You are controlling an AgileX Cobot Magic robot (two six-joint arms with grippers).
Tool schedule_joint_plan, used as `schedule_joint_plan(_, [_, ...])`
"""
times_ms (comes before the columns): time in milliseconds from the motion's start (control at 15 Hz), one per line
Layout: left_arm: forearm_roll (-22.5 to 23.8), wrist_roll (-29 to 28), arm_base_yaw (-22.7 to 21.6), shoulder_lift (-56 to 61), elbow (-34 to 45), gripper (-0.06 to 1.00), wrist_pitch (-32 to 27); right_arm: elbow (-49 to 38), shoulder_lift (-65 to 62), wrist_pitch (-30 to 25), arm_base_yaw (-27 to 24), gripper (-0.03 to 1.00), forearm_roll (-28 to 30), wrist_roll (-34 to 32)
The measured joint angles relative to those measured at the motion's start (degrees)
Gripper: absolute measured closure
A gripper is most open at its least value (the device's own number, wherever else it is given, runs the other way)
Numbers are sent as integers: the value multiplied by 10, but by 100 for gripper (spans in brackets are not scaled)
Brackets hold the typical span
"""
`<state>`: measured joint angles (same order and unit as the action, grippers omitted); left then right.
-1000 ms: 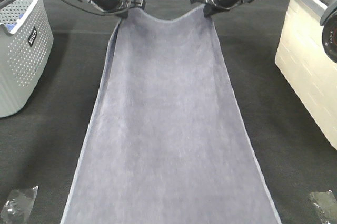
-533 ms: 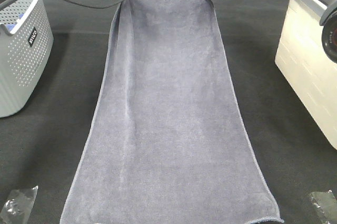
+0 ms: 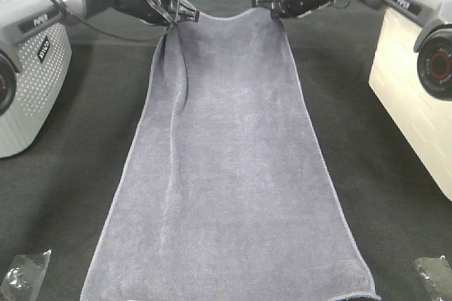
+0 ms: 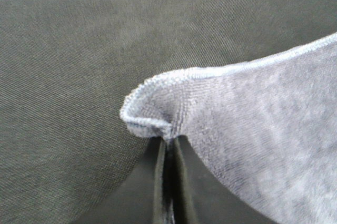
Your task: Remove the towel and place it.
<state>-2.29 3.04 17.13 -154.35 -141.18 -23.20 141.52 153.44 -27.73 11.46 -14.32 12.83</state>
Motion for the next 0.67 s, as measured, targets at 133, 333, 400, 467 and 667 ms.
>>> schedule_joint_plan(133, [0,0,0,-13,0,93,27,0,13,15,0,95,-1,0])
schedule_joint_plan(333, [0,0,0,-34,0,93,58,0,26,37,0,95,-3,1])
schedule_joint_plan(400, [-1,0,0,-42,0,93,70,0,34,45,-3,95,-5,1])
schedule_joint_plan(467, [-1,0,0,-47,0,93,78,0,40,48,-4,95,-5,1])
schedule_joint_plan(667, [-1,0,0,-60,0,93,117,0,52,56,-10,95,-7,1])
